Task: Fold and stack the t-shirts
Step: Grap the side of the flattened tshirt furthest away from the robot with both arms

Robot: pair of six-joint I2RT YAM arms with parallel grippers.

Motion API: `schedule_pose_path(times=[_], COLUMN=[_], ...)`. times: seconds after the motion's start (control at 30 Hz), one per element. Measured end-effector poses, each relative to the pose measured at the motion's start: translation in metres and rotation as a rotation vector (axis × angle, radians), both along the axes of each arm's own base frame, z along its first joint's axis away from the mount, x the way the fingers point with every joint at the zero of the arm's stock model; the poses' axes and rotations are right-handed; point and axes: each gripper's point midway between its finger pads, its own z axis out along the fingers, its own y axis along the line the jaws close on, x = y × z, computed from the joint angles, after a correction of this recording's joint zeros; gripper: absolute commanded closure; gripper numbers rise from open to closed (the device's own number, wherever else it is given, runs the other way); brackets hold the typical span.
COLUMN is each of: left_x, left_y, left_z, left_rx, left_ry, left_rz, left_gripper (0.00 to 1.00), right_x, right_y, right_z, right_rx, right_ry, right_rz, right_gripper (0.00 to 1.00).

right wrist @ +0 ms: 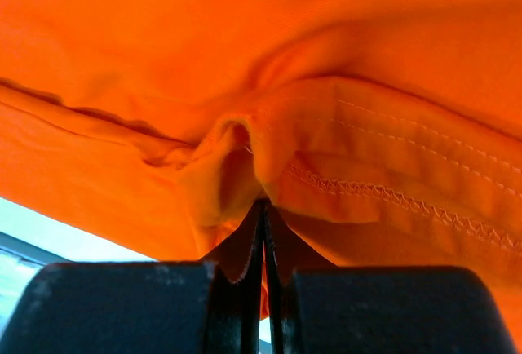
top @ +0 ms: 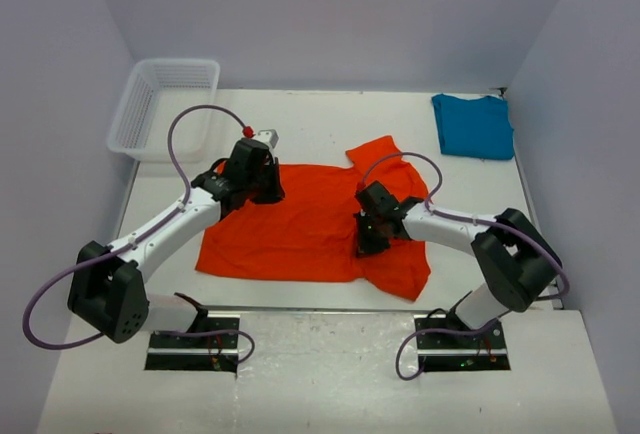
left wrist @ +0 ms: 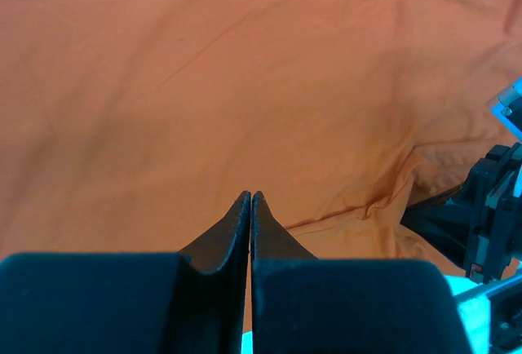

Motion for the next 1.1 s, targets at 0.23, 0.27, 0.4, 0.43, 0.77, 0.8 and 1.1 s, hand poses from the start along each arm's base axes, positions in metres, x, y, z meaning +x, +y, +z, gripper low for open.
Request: schedule_pose_path(times=[0.23, 0.27, 0.4, 0.43, 0.77, 0.8, 1.1], left_x=[0.003, 0.003, 0.003, 0.003, 0.001, 0.002, 0.007], left_y=[0.005, 0.005, 0.005, 0.005, 0.017, 0.018, 0.024], left_z=[0.001, 0.000, -0.001, -0.002, -0.021, -0.022, -0.026], left_rx=[0.032, 0.033, 0.037, 0.038, 0.109, 0.118, 0.159], left_ry=[-0.013, -0.012, -0.008, -0.006, 0.041, 0.042, 0.046], left_rz=[0.007, 0.006, 0.005, 0.005, 0.041, 0.047, 0.072], left_gripper=[1.00, 1.00, 1.00, 1.00, 1.00, 1.00, 1.00], right_x=[-0.006, -0.008, -0.012, -0.012, -0.030, -0.032, -0.036], right_y=[0.034, 0.037, 0.042, 0.042, 0.022, 0.019, -0.006], right_z=[0.000, 0.000, 0.000, 0.000, 0.000, 0.000, 0.003], right_rx=[0.037, 0.040, 0.039, 0.038, 0.026, 0.017, -0.098], right_ry=[-0.007, -0.007, -0.004, -0.004, 0.006, 0.007, 0.000], right_rz=[0.046, 0.047, 0.012, -0.003, -0.145, -0.153, -0.187], right_gripper=[1.00, 1.00, 1.00, 1.00, 1.00, 1.00, 0.78])
